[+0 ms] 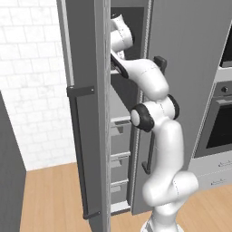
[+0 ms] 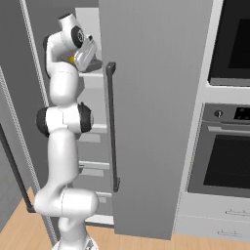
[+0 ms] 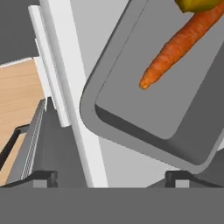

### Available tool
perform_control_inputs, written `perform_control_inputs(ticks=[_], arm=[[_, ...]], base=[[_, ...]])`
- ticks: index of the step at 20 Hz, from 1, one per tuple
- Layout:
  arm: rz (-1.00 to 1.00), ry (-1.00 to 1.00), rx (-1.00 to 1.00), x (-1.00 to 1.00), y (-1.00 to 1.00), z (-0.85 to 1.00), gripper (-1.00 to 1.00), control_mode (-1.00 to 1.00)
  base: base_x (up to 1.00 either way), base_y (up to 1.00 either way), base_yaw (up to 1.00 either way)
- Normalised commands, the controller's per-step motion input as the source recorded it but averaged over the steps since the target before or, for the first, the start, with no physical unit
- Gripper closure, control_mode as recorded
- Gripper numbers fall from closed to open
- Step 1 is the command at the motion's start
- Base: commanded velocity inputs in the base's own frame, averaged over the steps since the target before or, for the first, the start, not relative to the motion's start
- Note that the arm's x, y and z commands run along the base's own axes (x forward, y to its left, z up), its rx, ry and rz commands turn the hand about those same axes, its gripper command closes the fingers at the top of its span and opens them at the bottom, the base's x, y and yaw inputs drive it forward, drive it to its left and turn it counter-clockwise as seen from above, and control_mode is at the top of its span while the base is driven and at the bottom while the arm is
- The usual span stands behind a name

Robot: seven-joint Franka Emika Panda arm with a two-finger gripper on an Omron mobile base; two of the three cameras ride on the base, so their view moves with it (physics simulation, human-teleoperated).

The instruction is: Take the meat container that has the chicken drumstick and place it on the second highest rack of the freezer. Then take the vegetable container that has the lemon and carrot and place it on the highest rack of the freezer.

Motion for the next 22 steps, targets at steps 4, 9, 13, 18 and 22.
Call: perform_control_inputs(ticks=[4,9,13,18,22], arm=[[-0.13,-0.25,-0.04,-0.47,-0.19,-0.78,-1.0,-1.0],[0.04,-0.41,0.02,-0.79,-0.24,-0.3,-1.0,-1.0],[0.14,-0.52,0.17,-0.7,-0.67,-0.77,-1.0,-1.0],[0.16,-0.53,0.16,-0.62,-0.53,-0.91,-1.0,-1.0],[0.22,-0.33,0.1,-0.99,-0.16,0.0,-1.0,-1.0]], base=[[0.0,0.0,0.0],[0.0,0.0,0.0],[0.0,0.0,0.0],[0.0,0.0,0.0],[0.0,0.0,0.0]])
